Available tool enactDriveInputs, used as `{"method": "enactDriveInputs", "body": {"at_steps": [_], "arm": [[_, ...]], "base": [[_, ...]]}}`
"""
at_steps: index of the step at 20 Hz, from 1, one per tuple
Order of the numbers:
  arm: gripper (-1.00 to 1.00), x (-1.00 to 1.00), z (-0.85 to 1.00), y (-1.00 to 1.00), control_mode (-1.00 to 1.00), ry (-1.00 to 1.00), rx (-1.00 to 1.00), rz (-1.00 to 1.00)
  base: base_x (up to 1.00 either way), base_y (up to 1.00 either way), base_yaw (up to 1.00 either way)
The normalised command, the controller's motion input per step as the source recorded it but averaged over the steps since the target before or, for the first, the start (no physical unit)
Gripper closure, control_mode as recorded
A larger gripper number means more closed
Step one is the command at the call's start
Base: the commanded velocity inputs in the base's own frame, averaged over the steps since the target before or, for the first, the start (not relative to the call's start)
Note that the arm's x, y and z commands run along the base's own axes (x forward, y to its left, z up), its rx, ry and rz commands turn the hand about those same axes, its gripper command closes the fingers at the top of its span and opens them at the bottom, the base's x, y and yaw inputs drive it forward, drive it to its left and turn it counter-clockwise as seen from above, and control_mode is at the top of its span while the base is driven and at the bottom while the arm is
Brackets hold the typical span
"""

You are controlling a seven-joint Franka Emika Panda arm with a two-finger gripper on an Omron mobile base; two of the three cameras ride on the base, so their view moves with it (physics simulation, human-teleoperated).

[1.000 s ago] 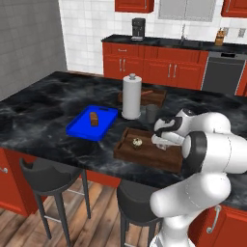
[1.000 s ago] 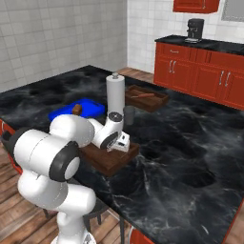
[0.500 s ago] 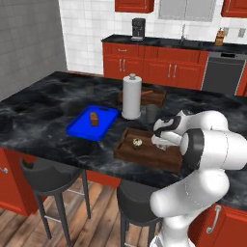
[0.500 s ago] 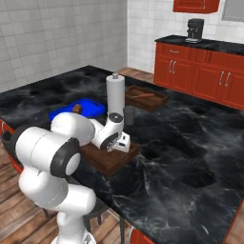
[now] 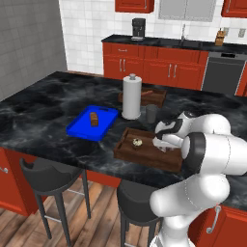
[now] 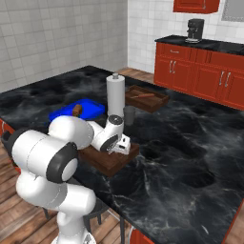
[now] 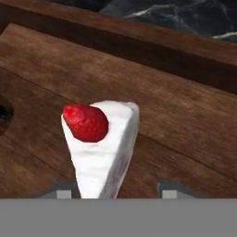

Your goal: Take the cupcake and cake from the fridge and place them on the empty tray on the dining counter.

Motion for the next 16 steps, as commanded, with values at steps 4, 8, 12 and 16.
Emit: {"method": "enactDriveInputs", "body": {"at_steps": [4, 8, 12, 16], "arm": [[-1.0, -0.79, -0.01, 0.0, -1.0, 0.0, 0.0, -0.05], [-1.0, -0.27, 0.4, 0.0, -1.0, 0.0, 0.03, -0.05], [-1.0, 0.0, 0.97, 0.0, -1.0, 0.0, 0.04, -0.08], [-1.0, 0.0, 1.0, 0.0, -1.0, 0.0, 0.05, -0.07]], "base": [[0.0, 0.0, 0.0], [0.0, 0.0, 0.0], [0.0, 0.0, 0.0], [0.0, 0.0, 0.0]]}}
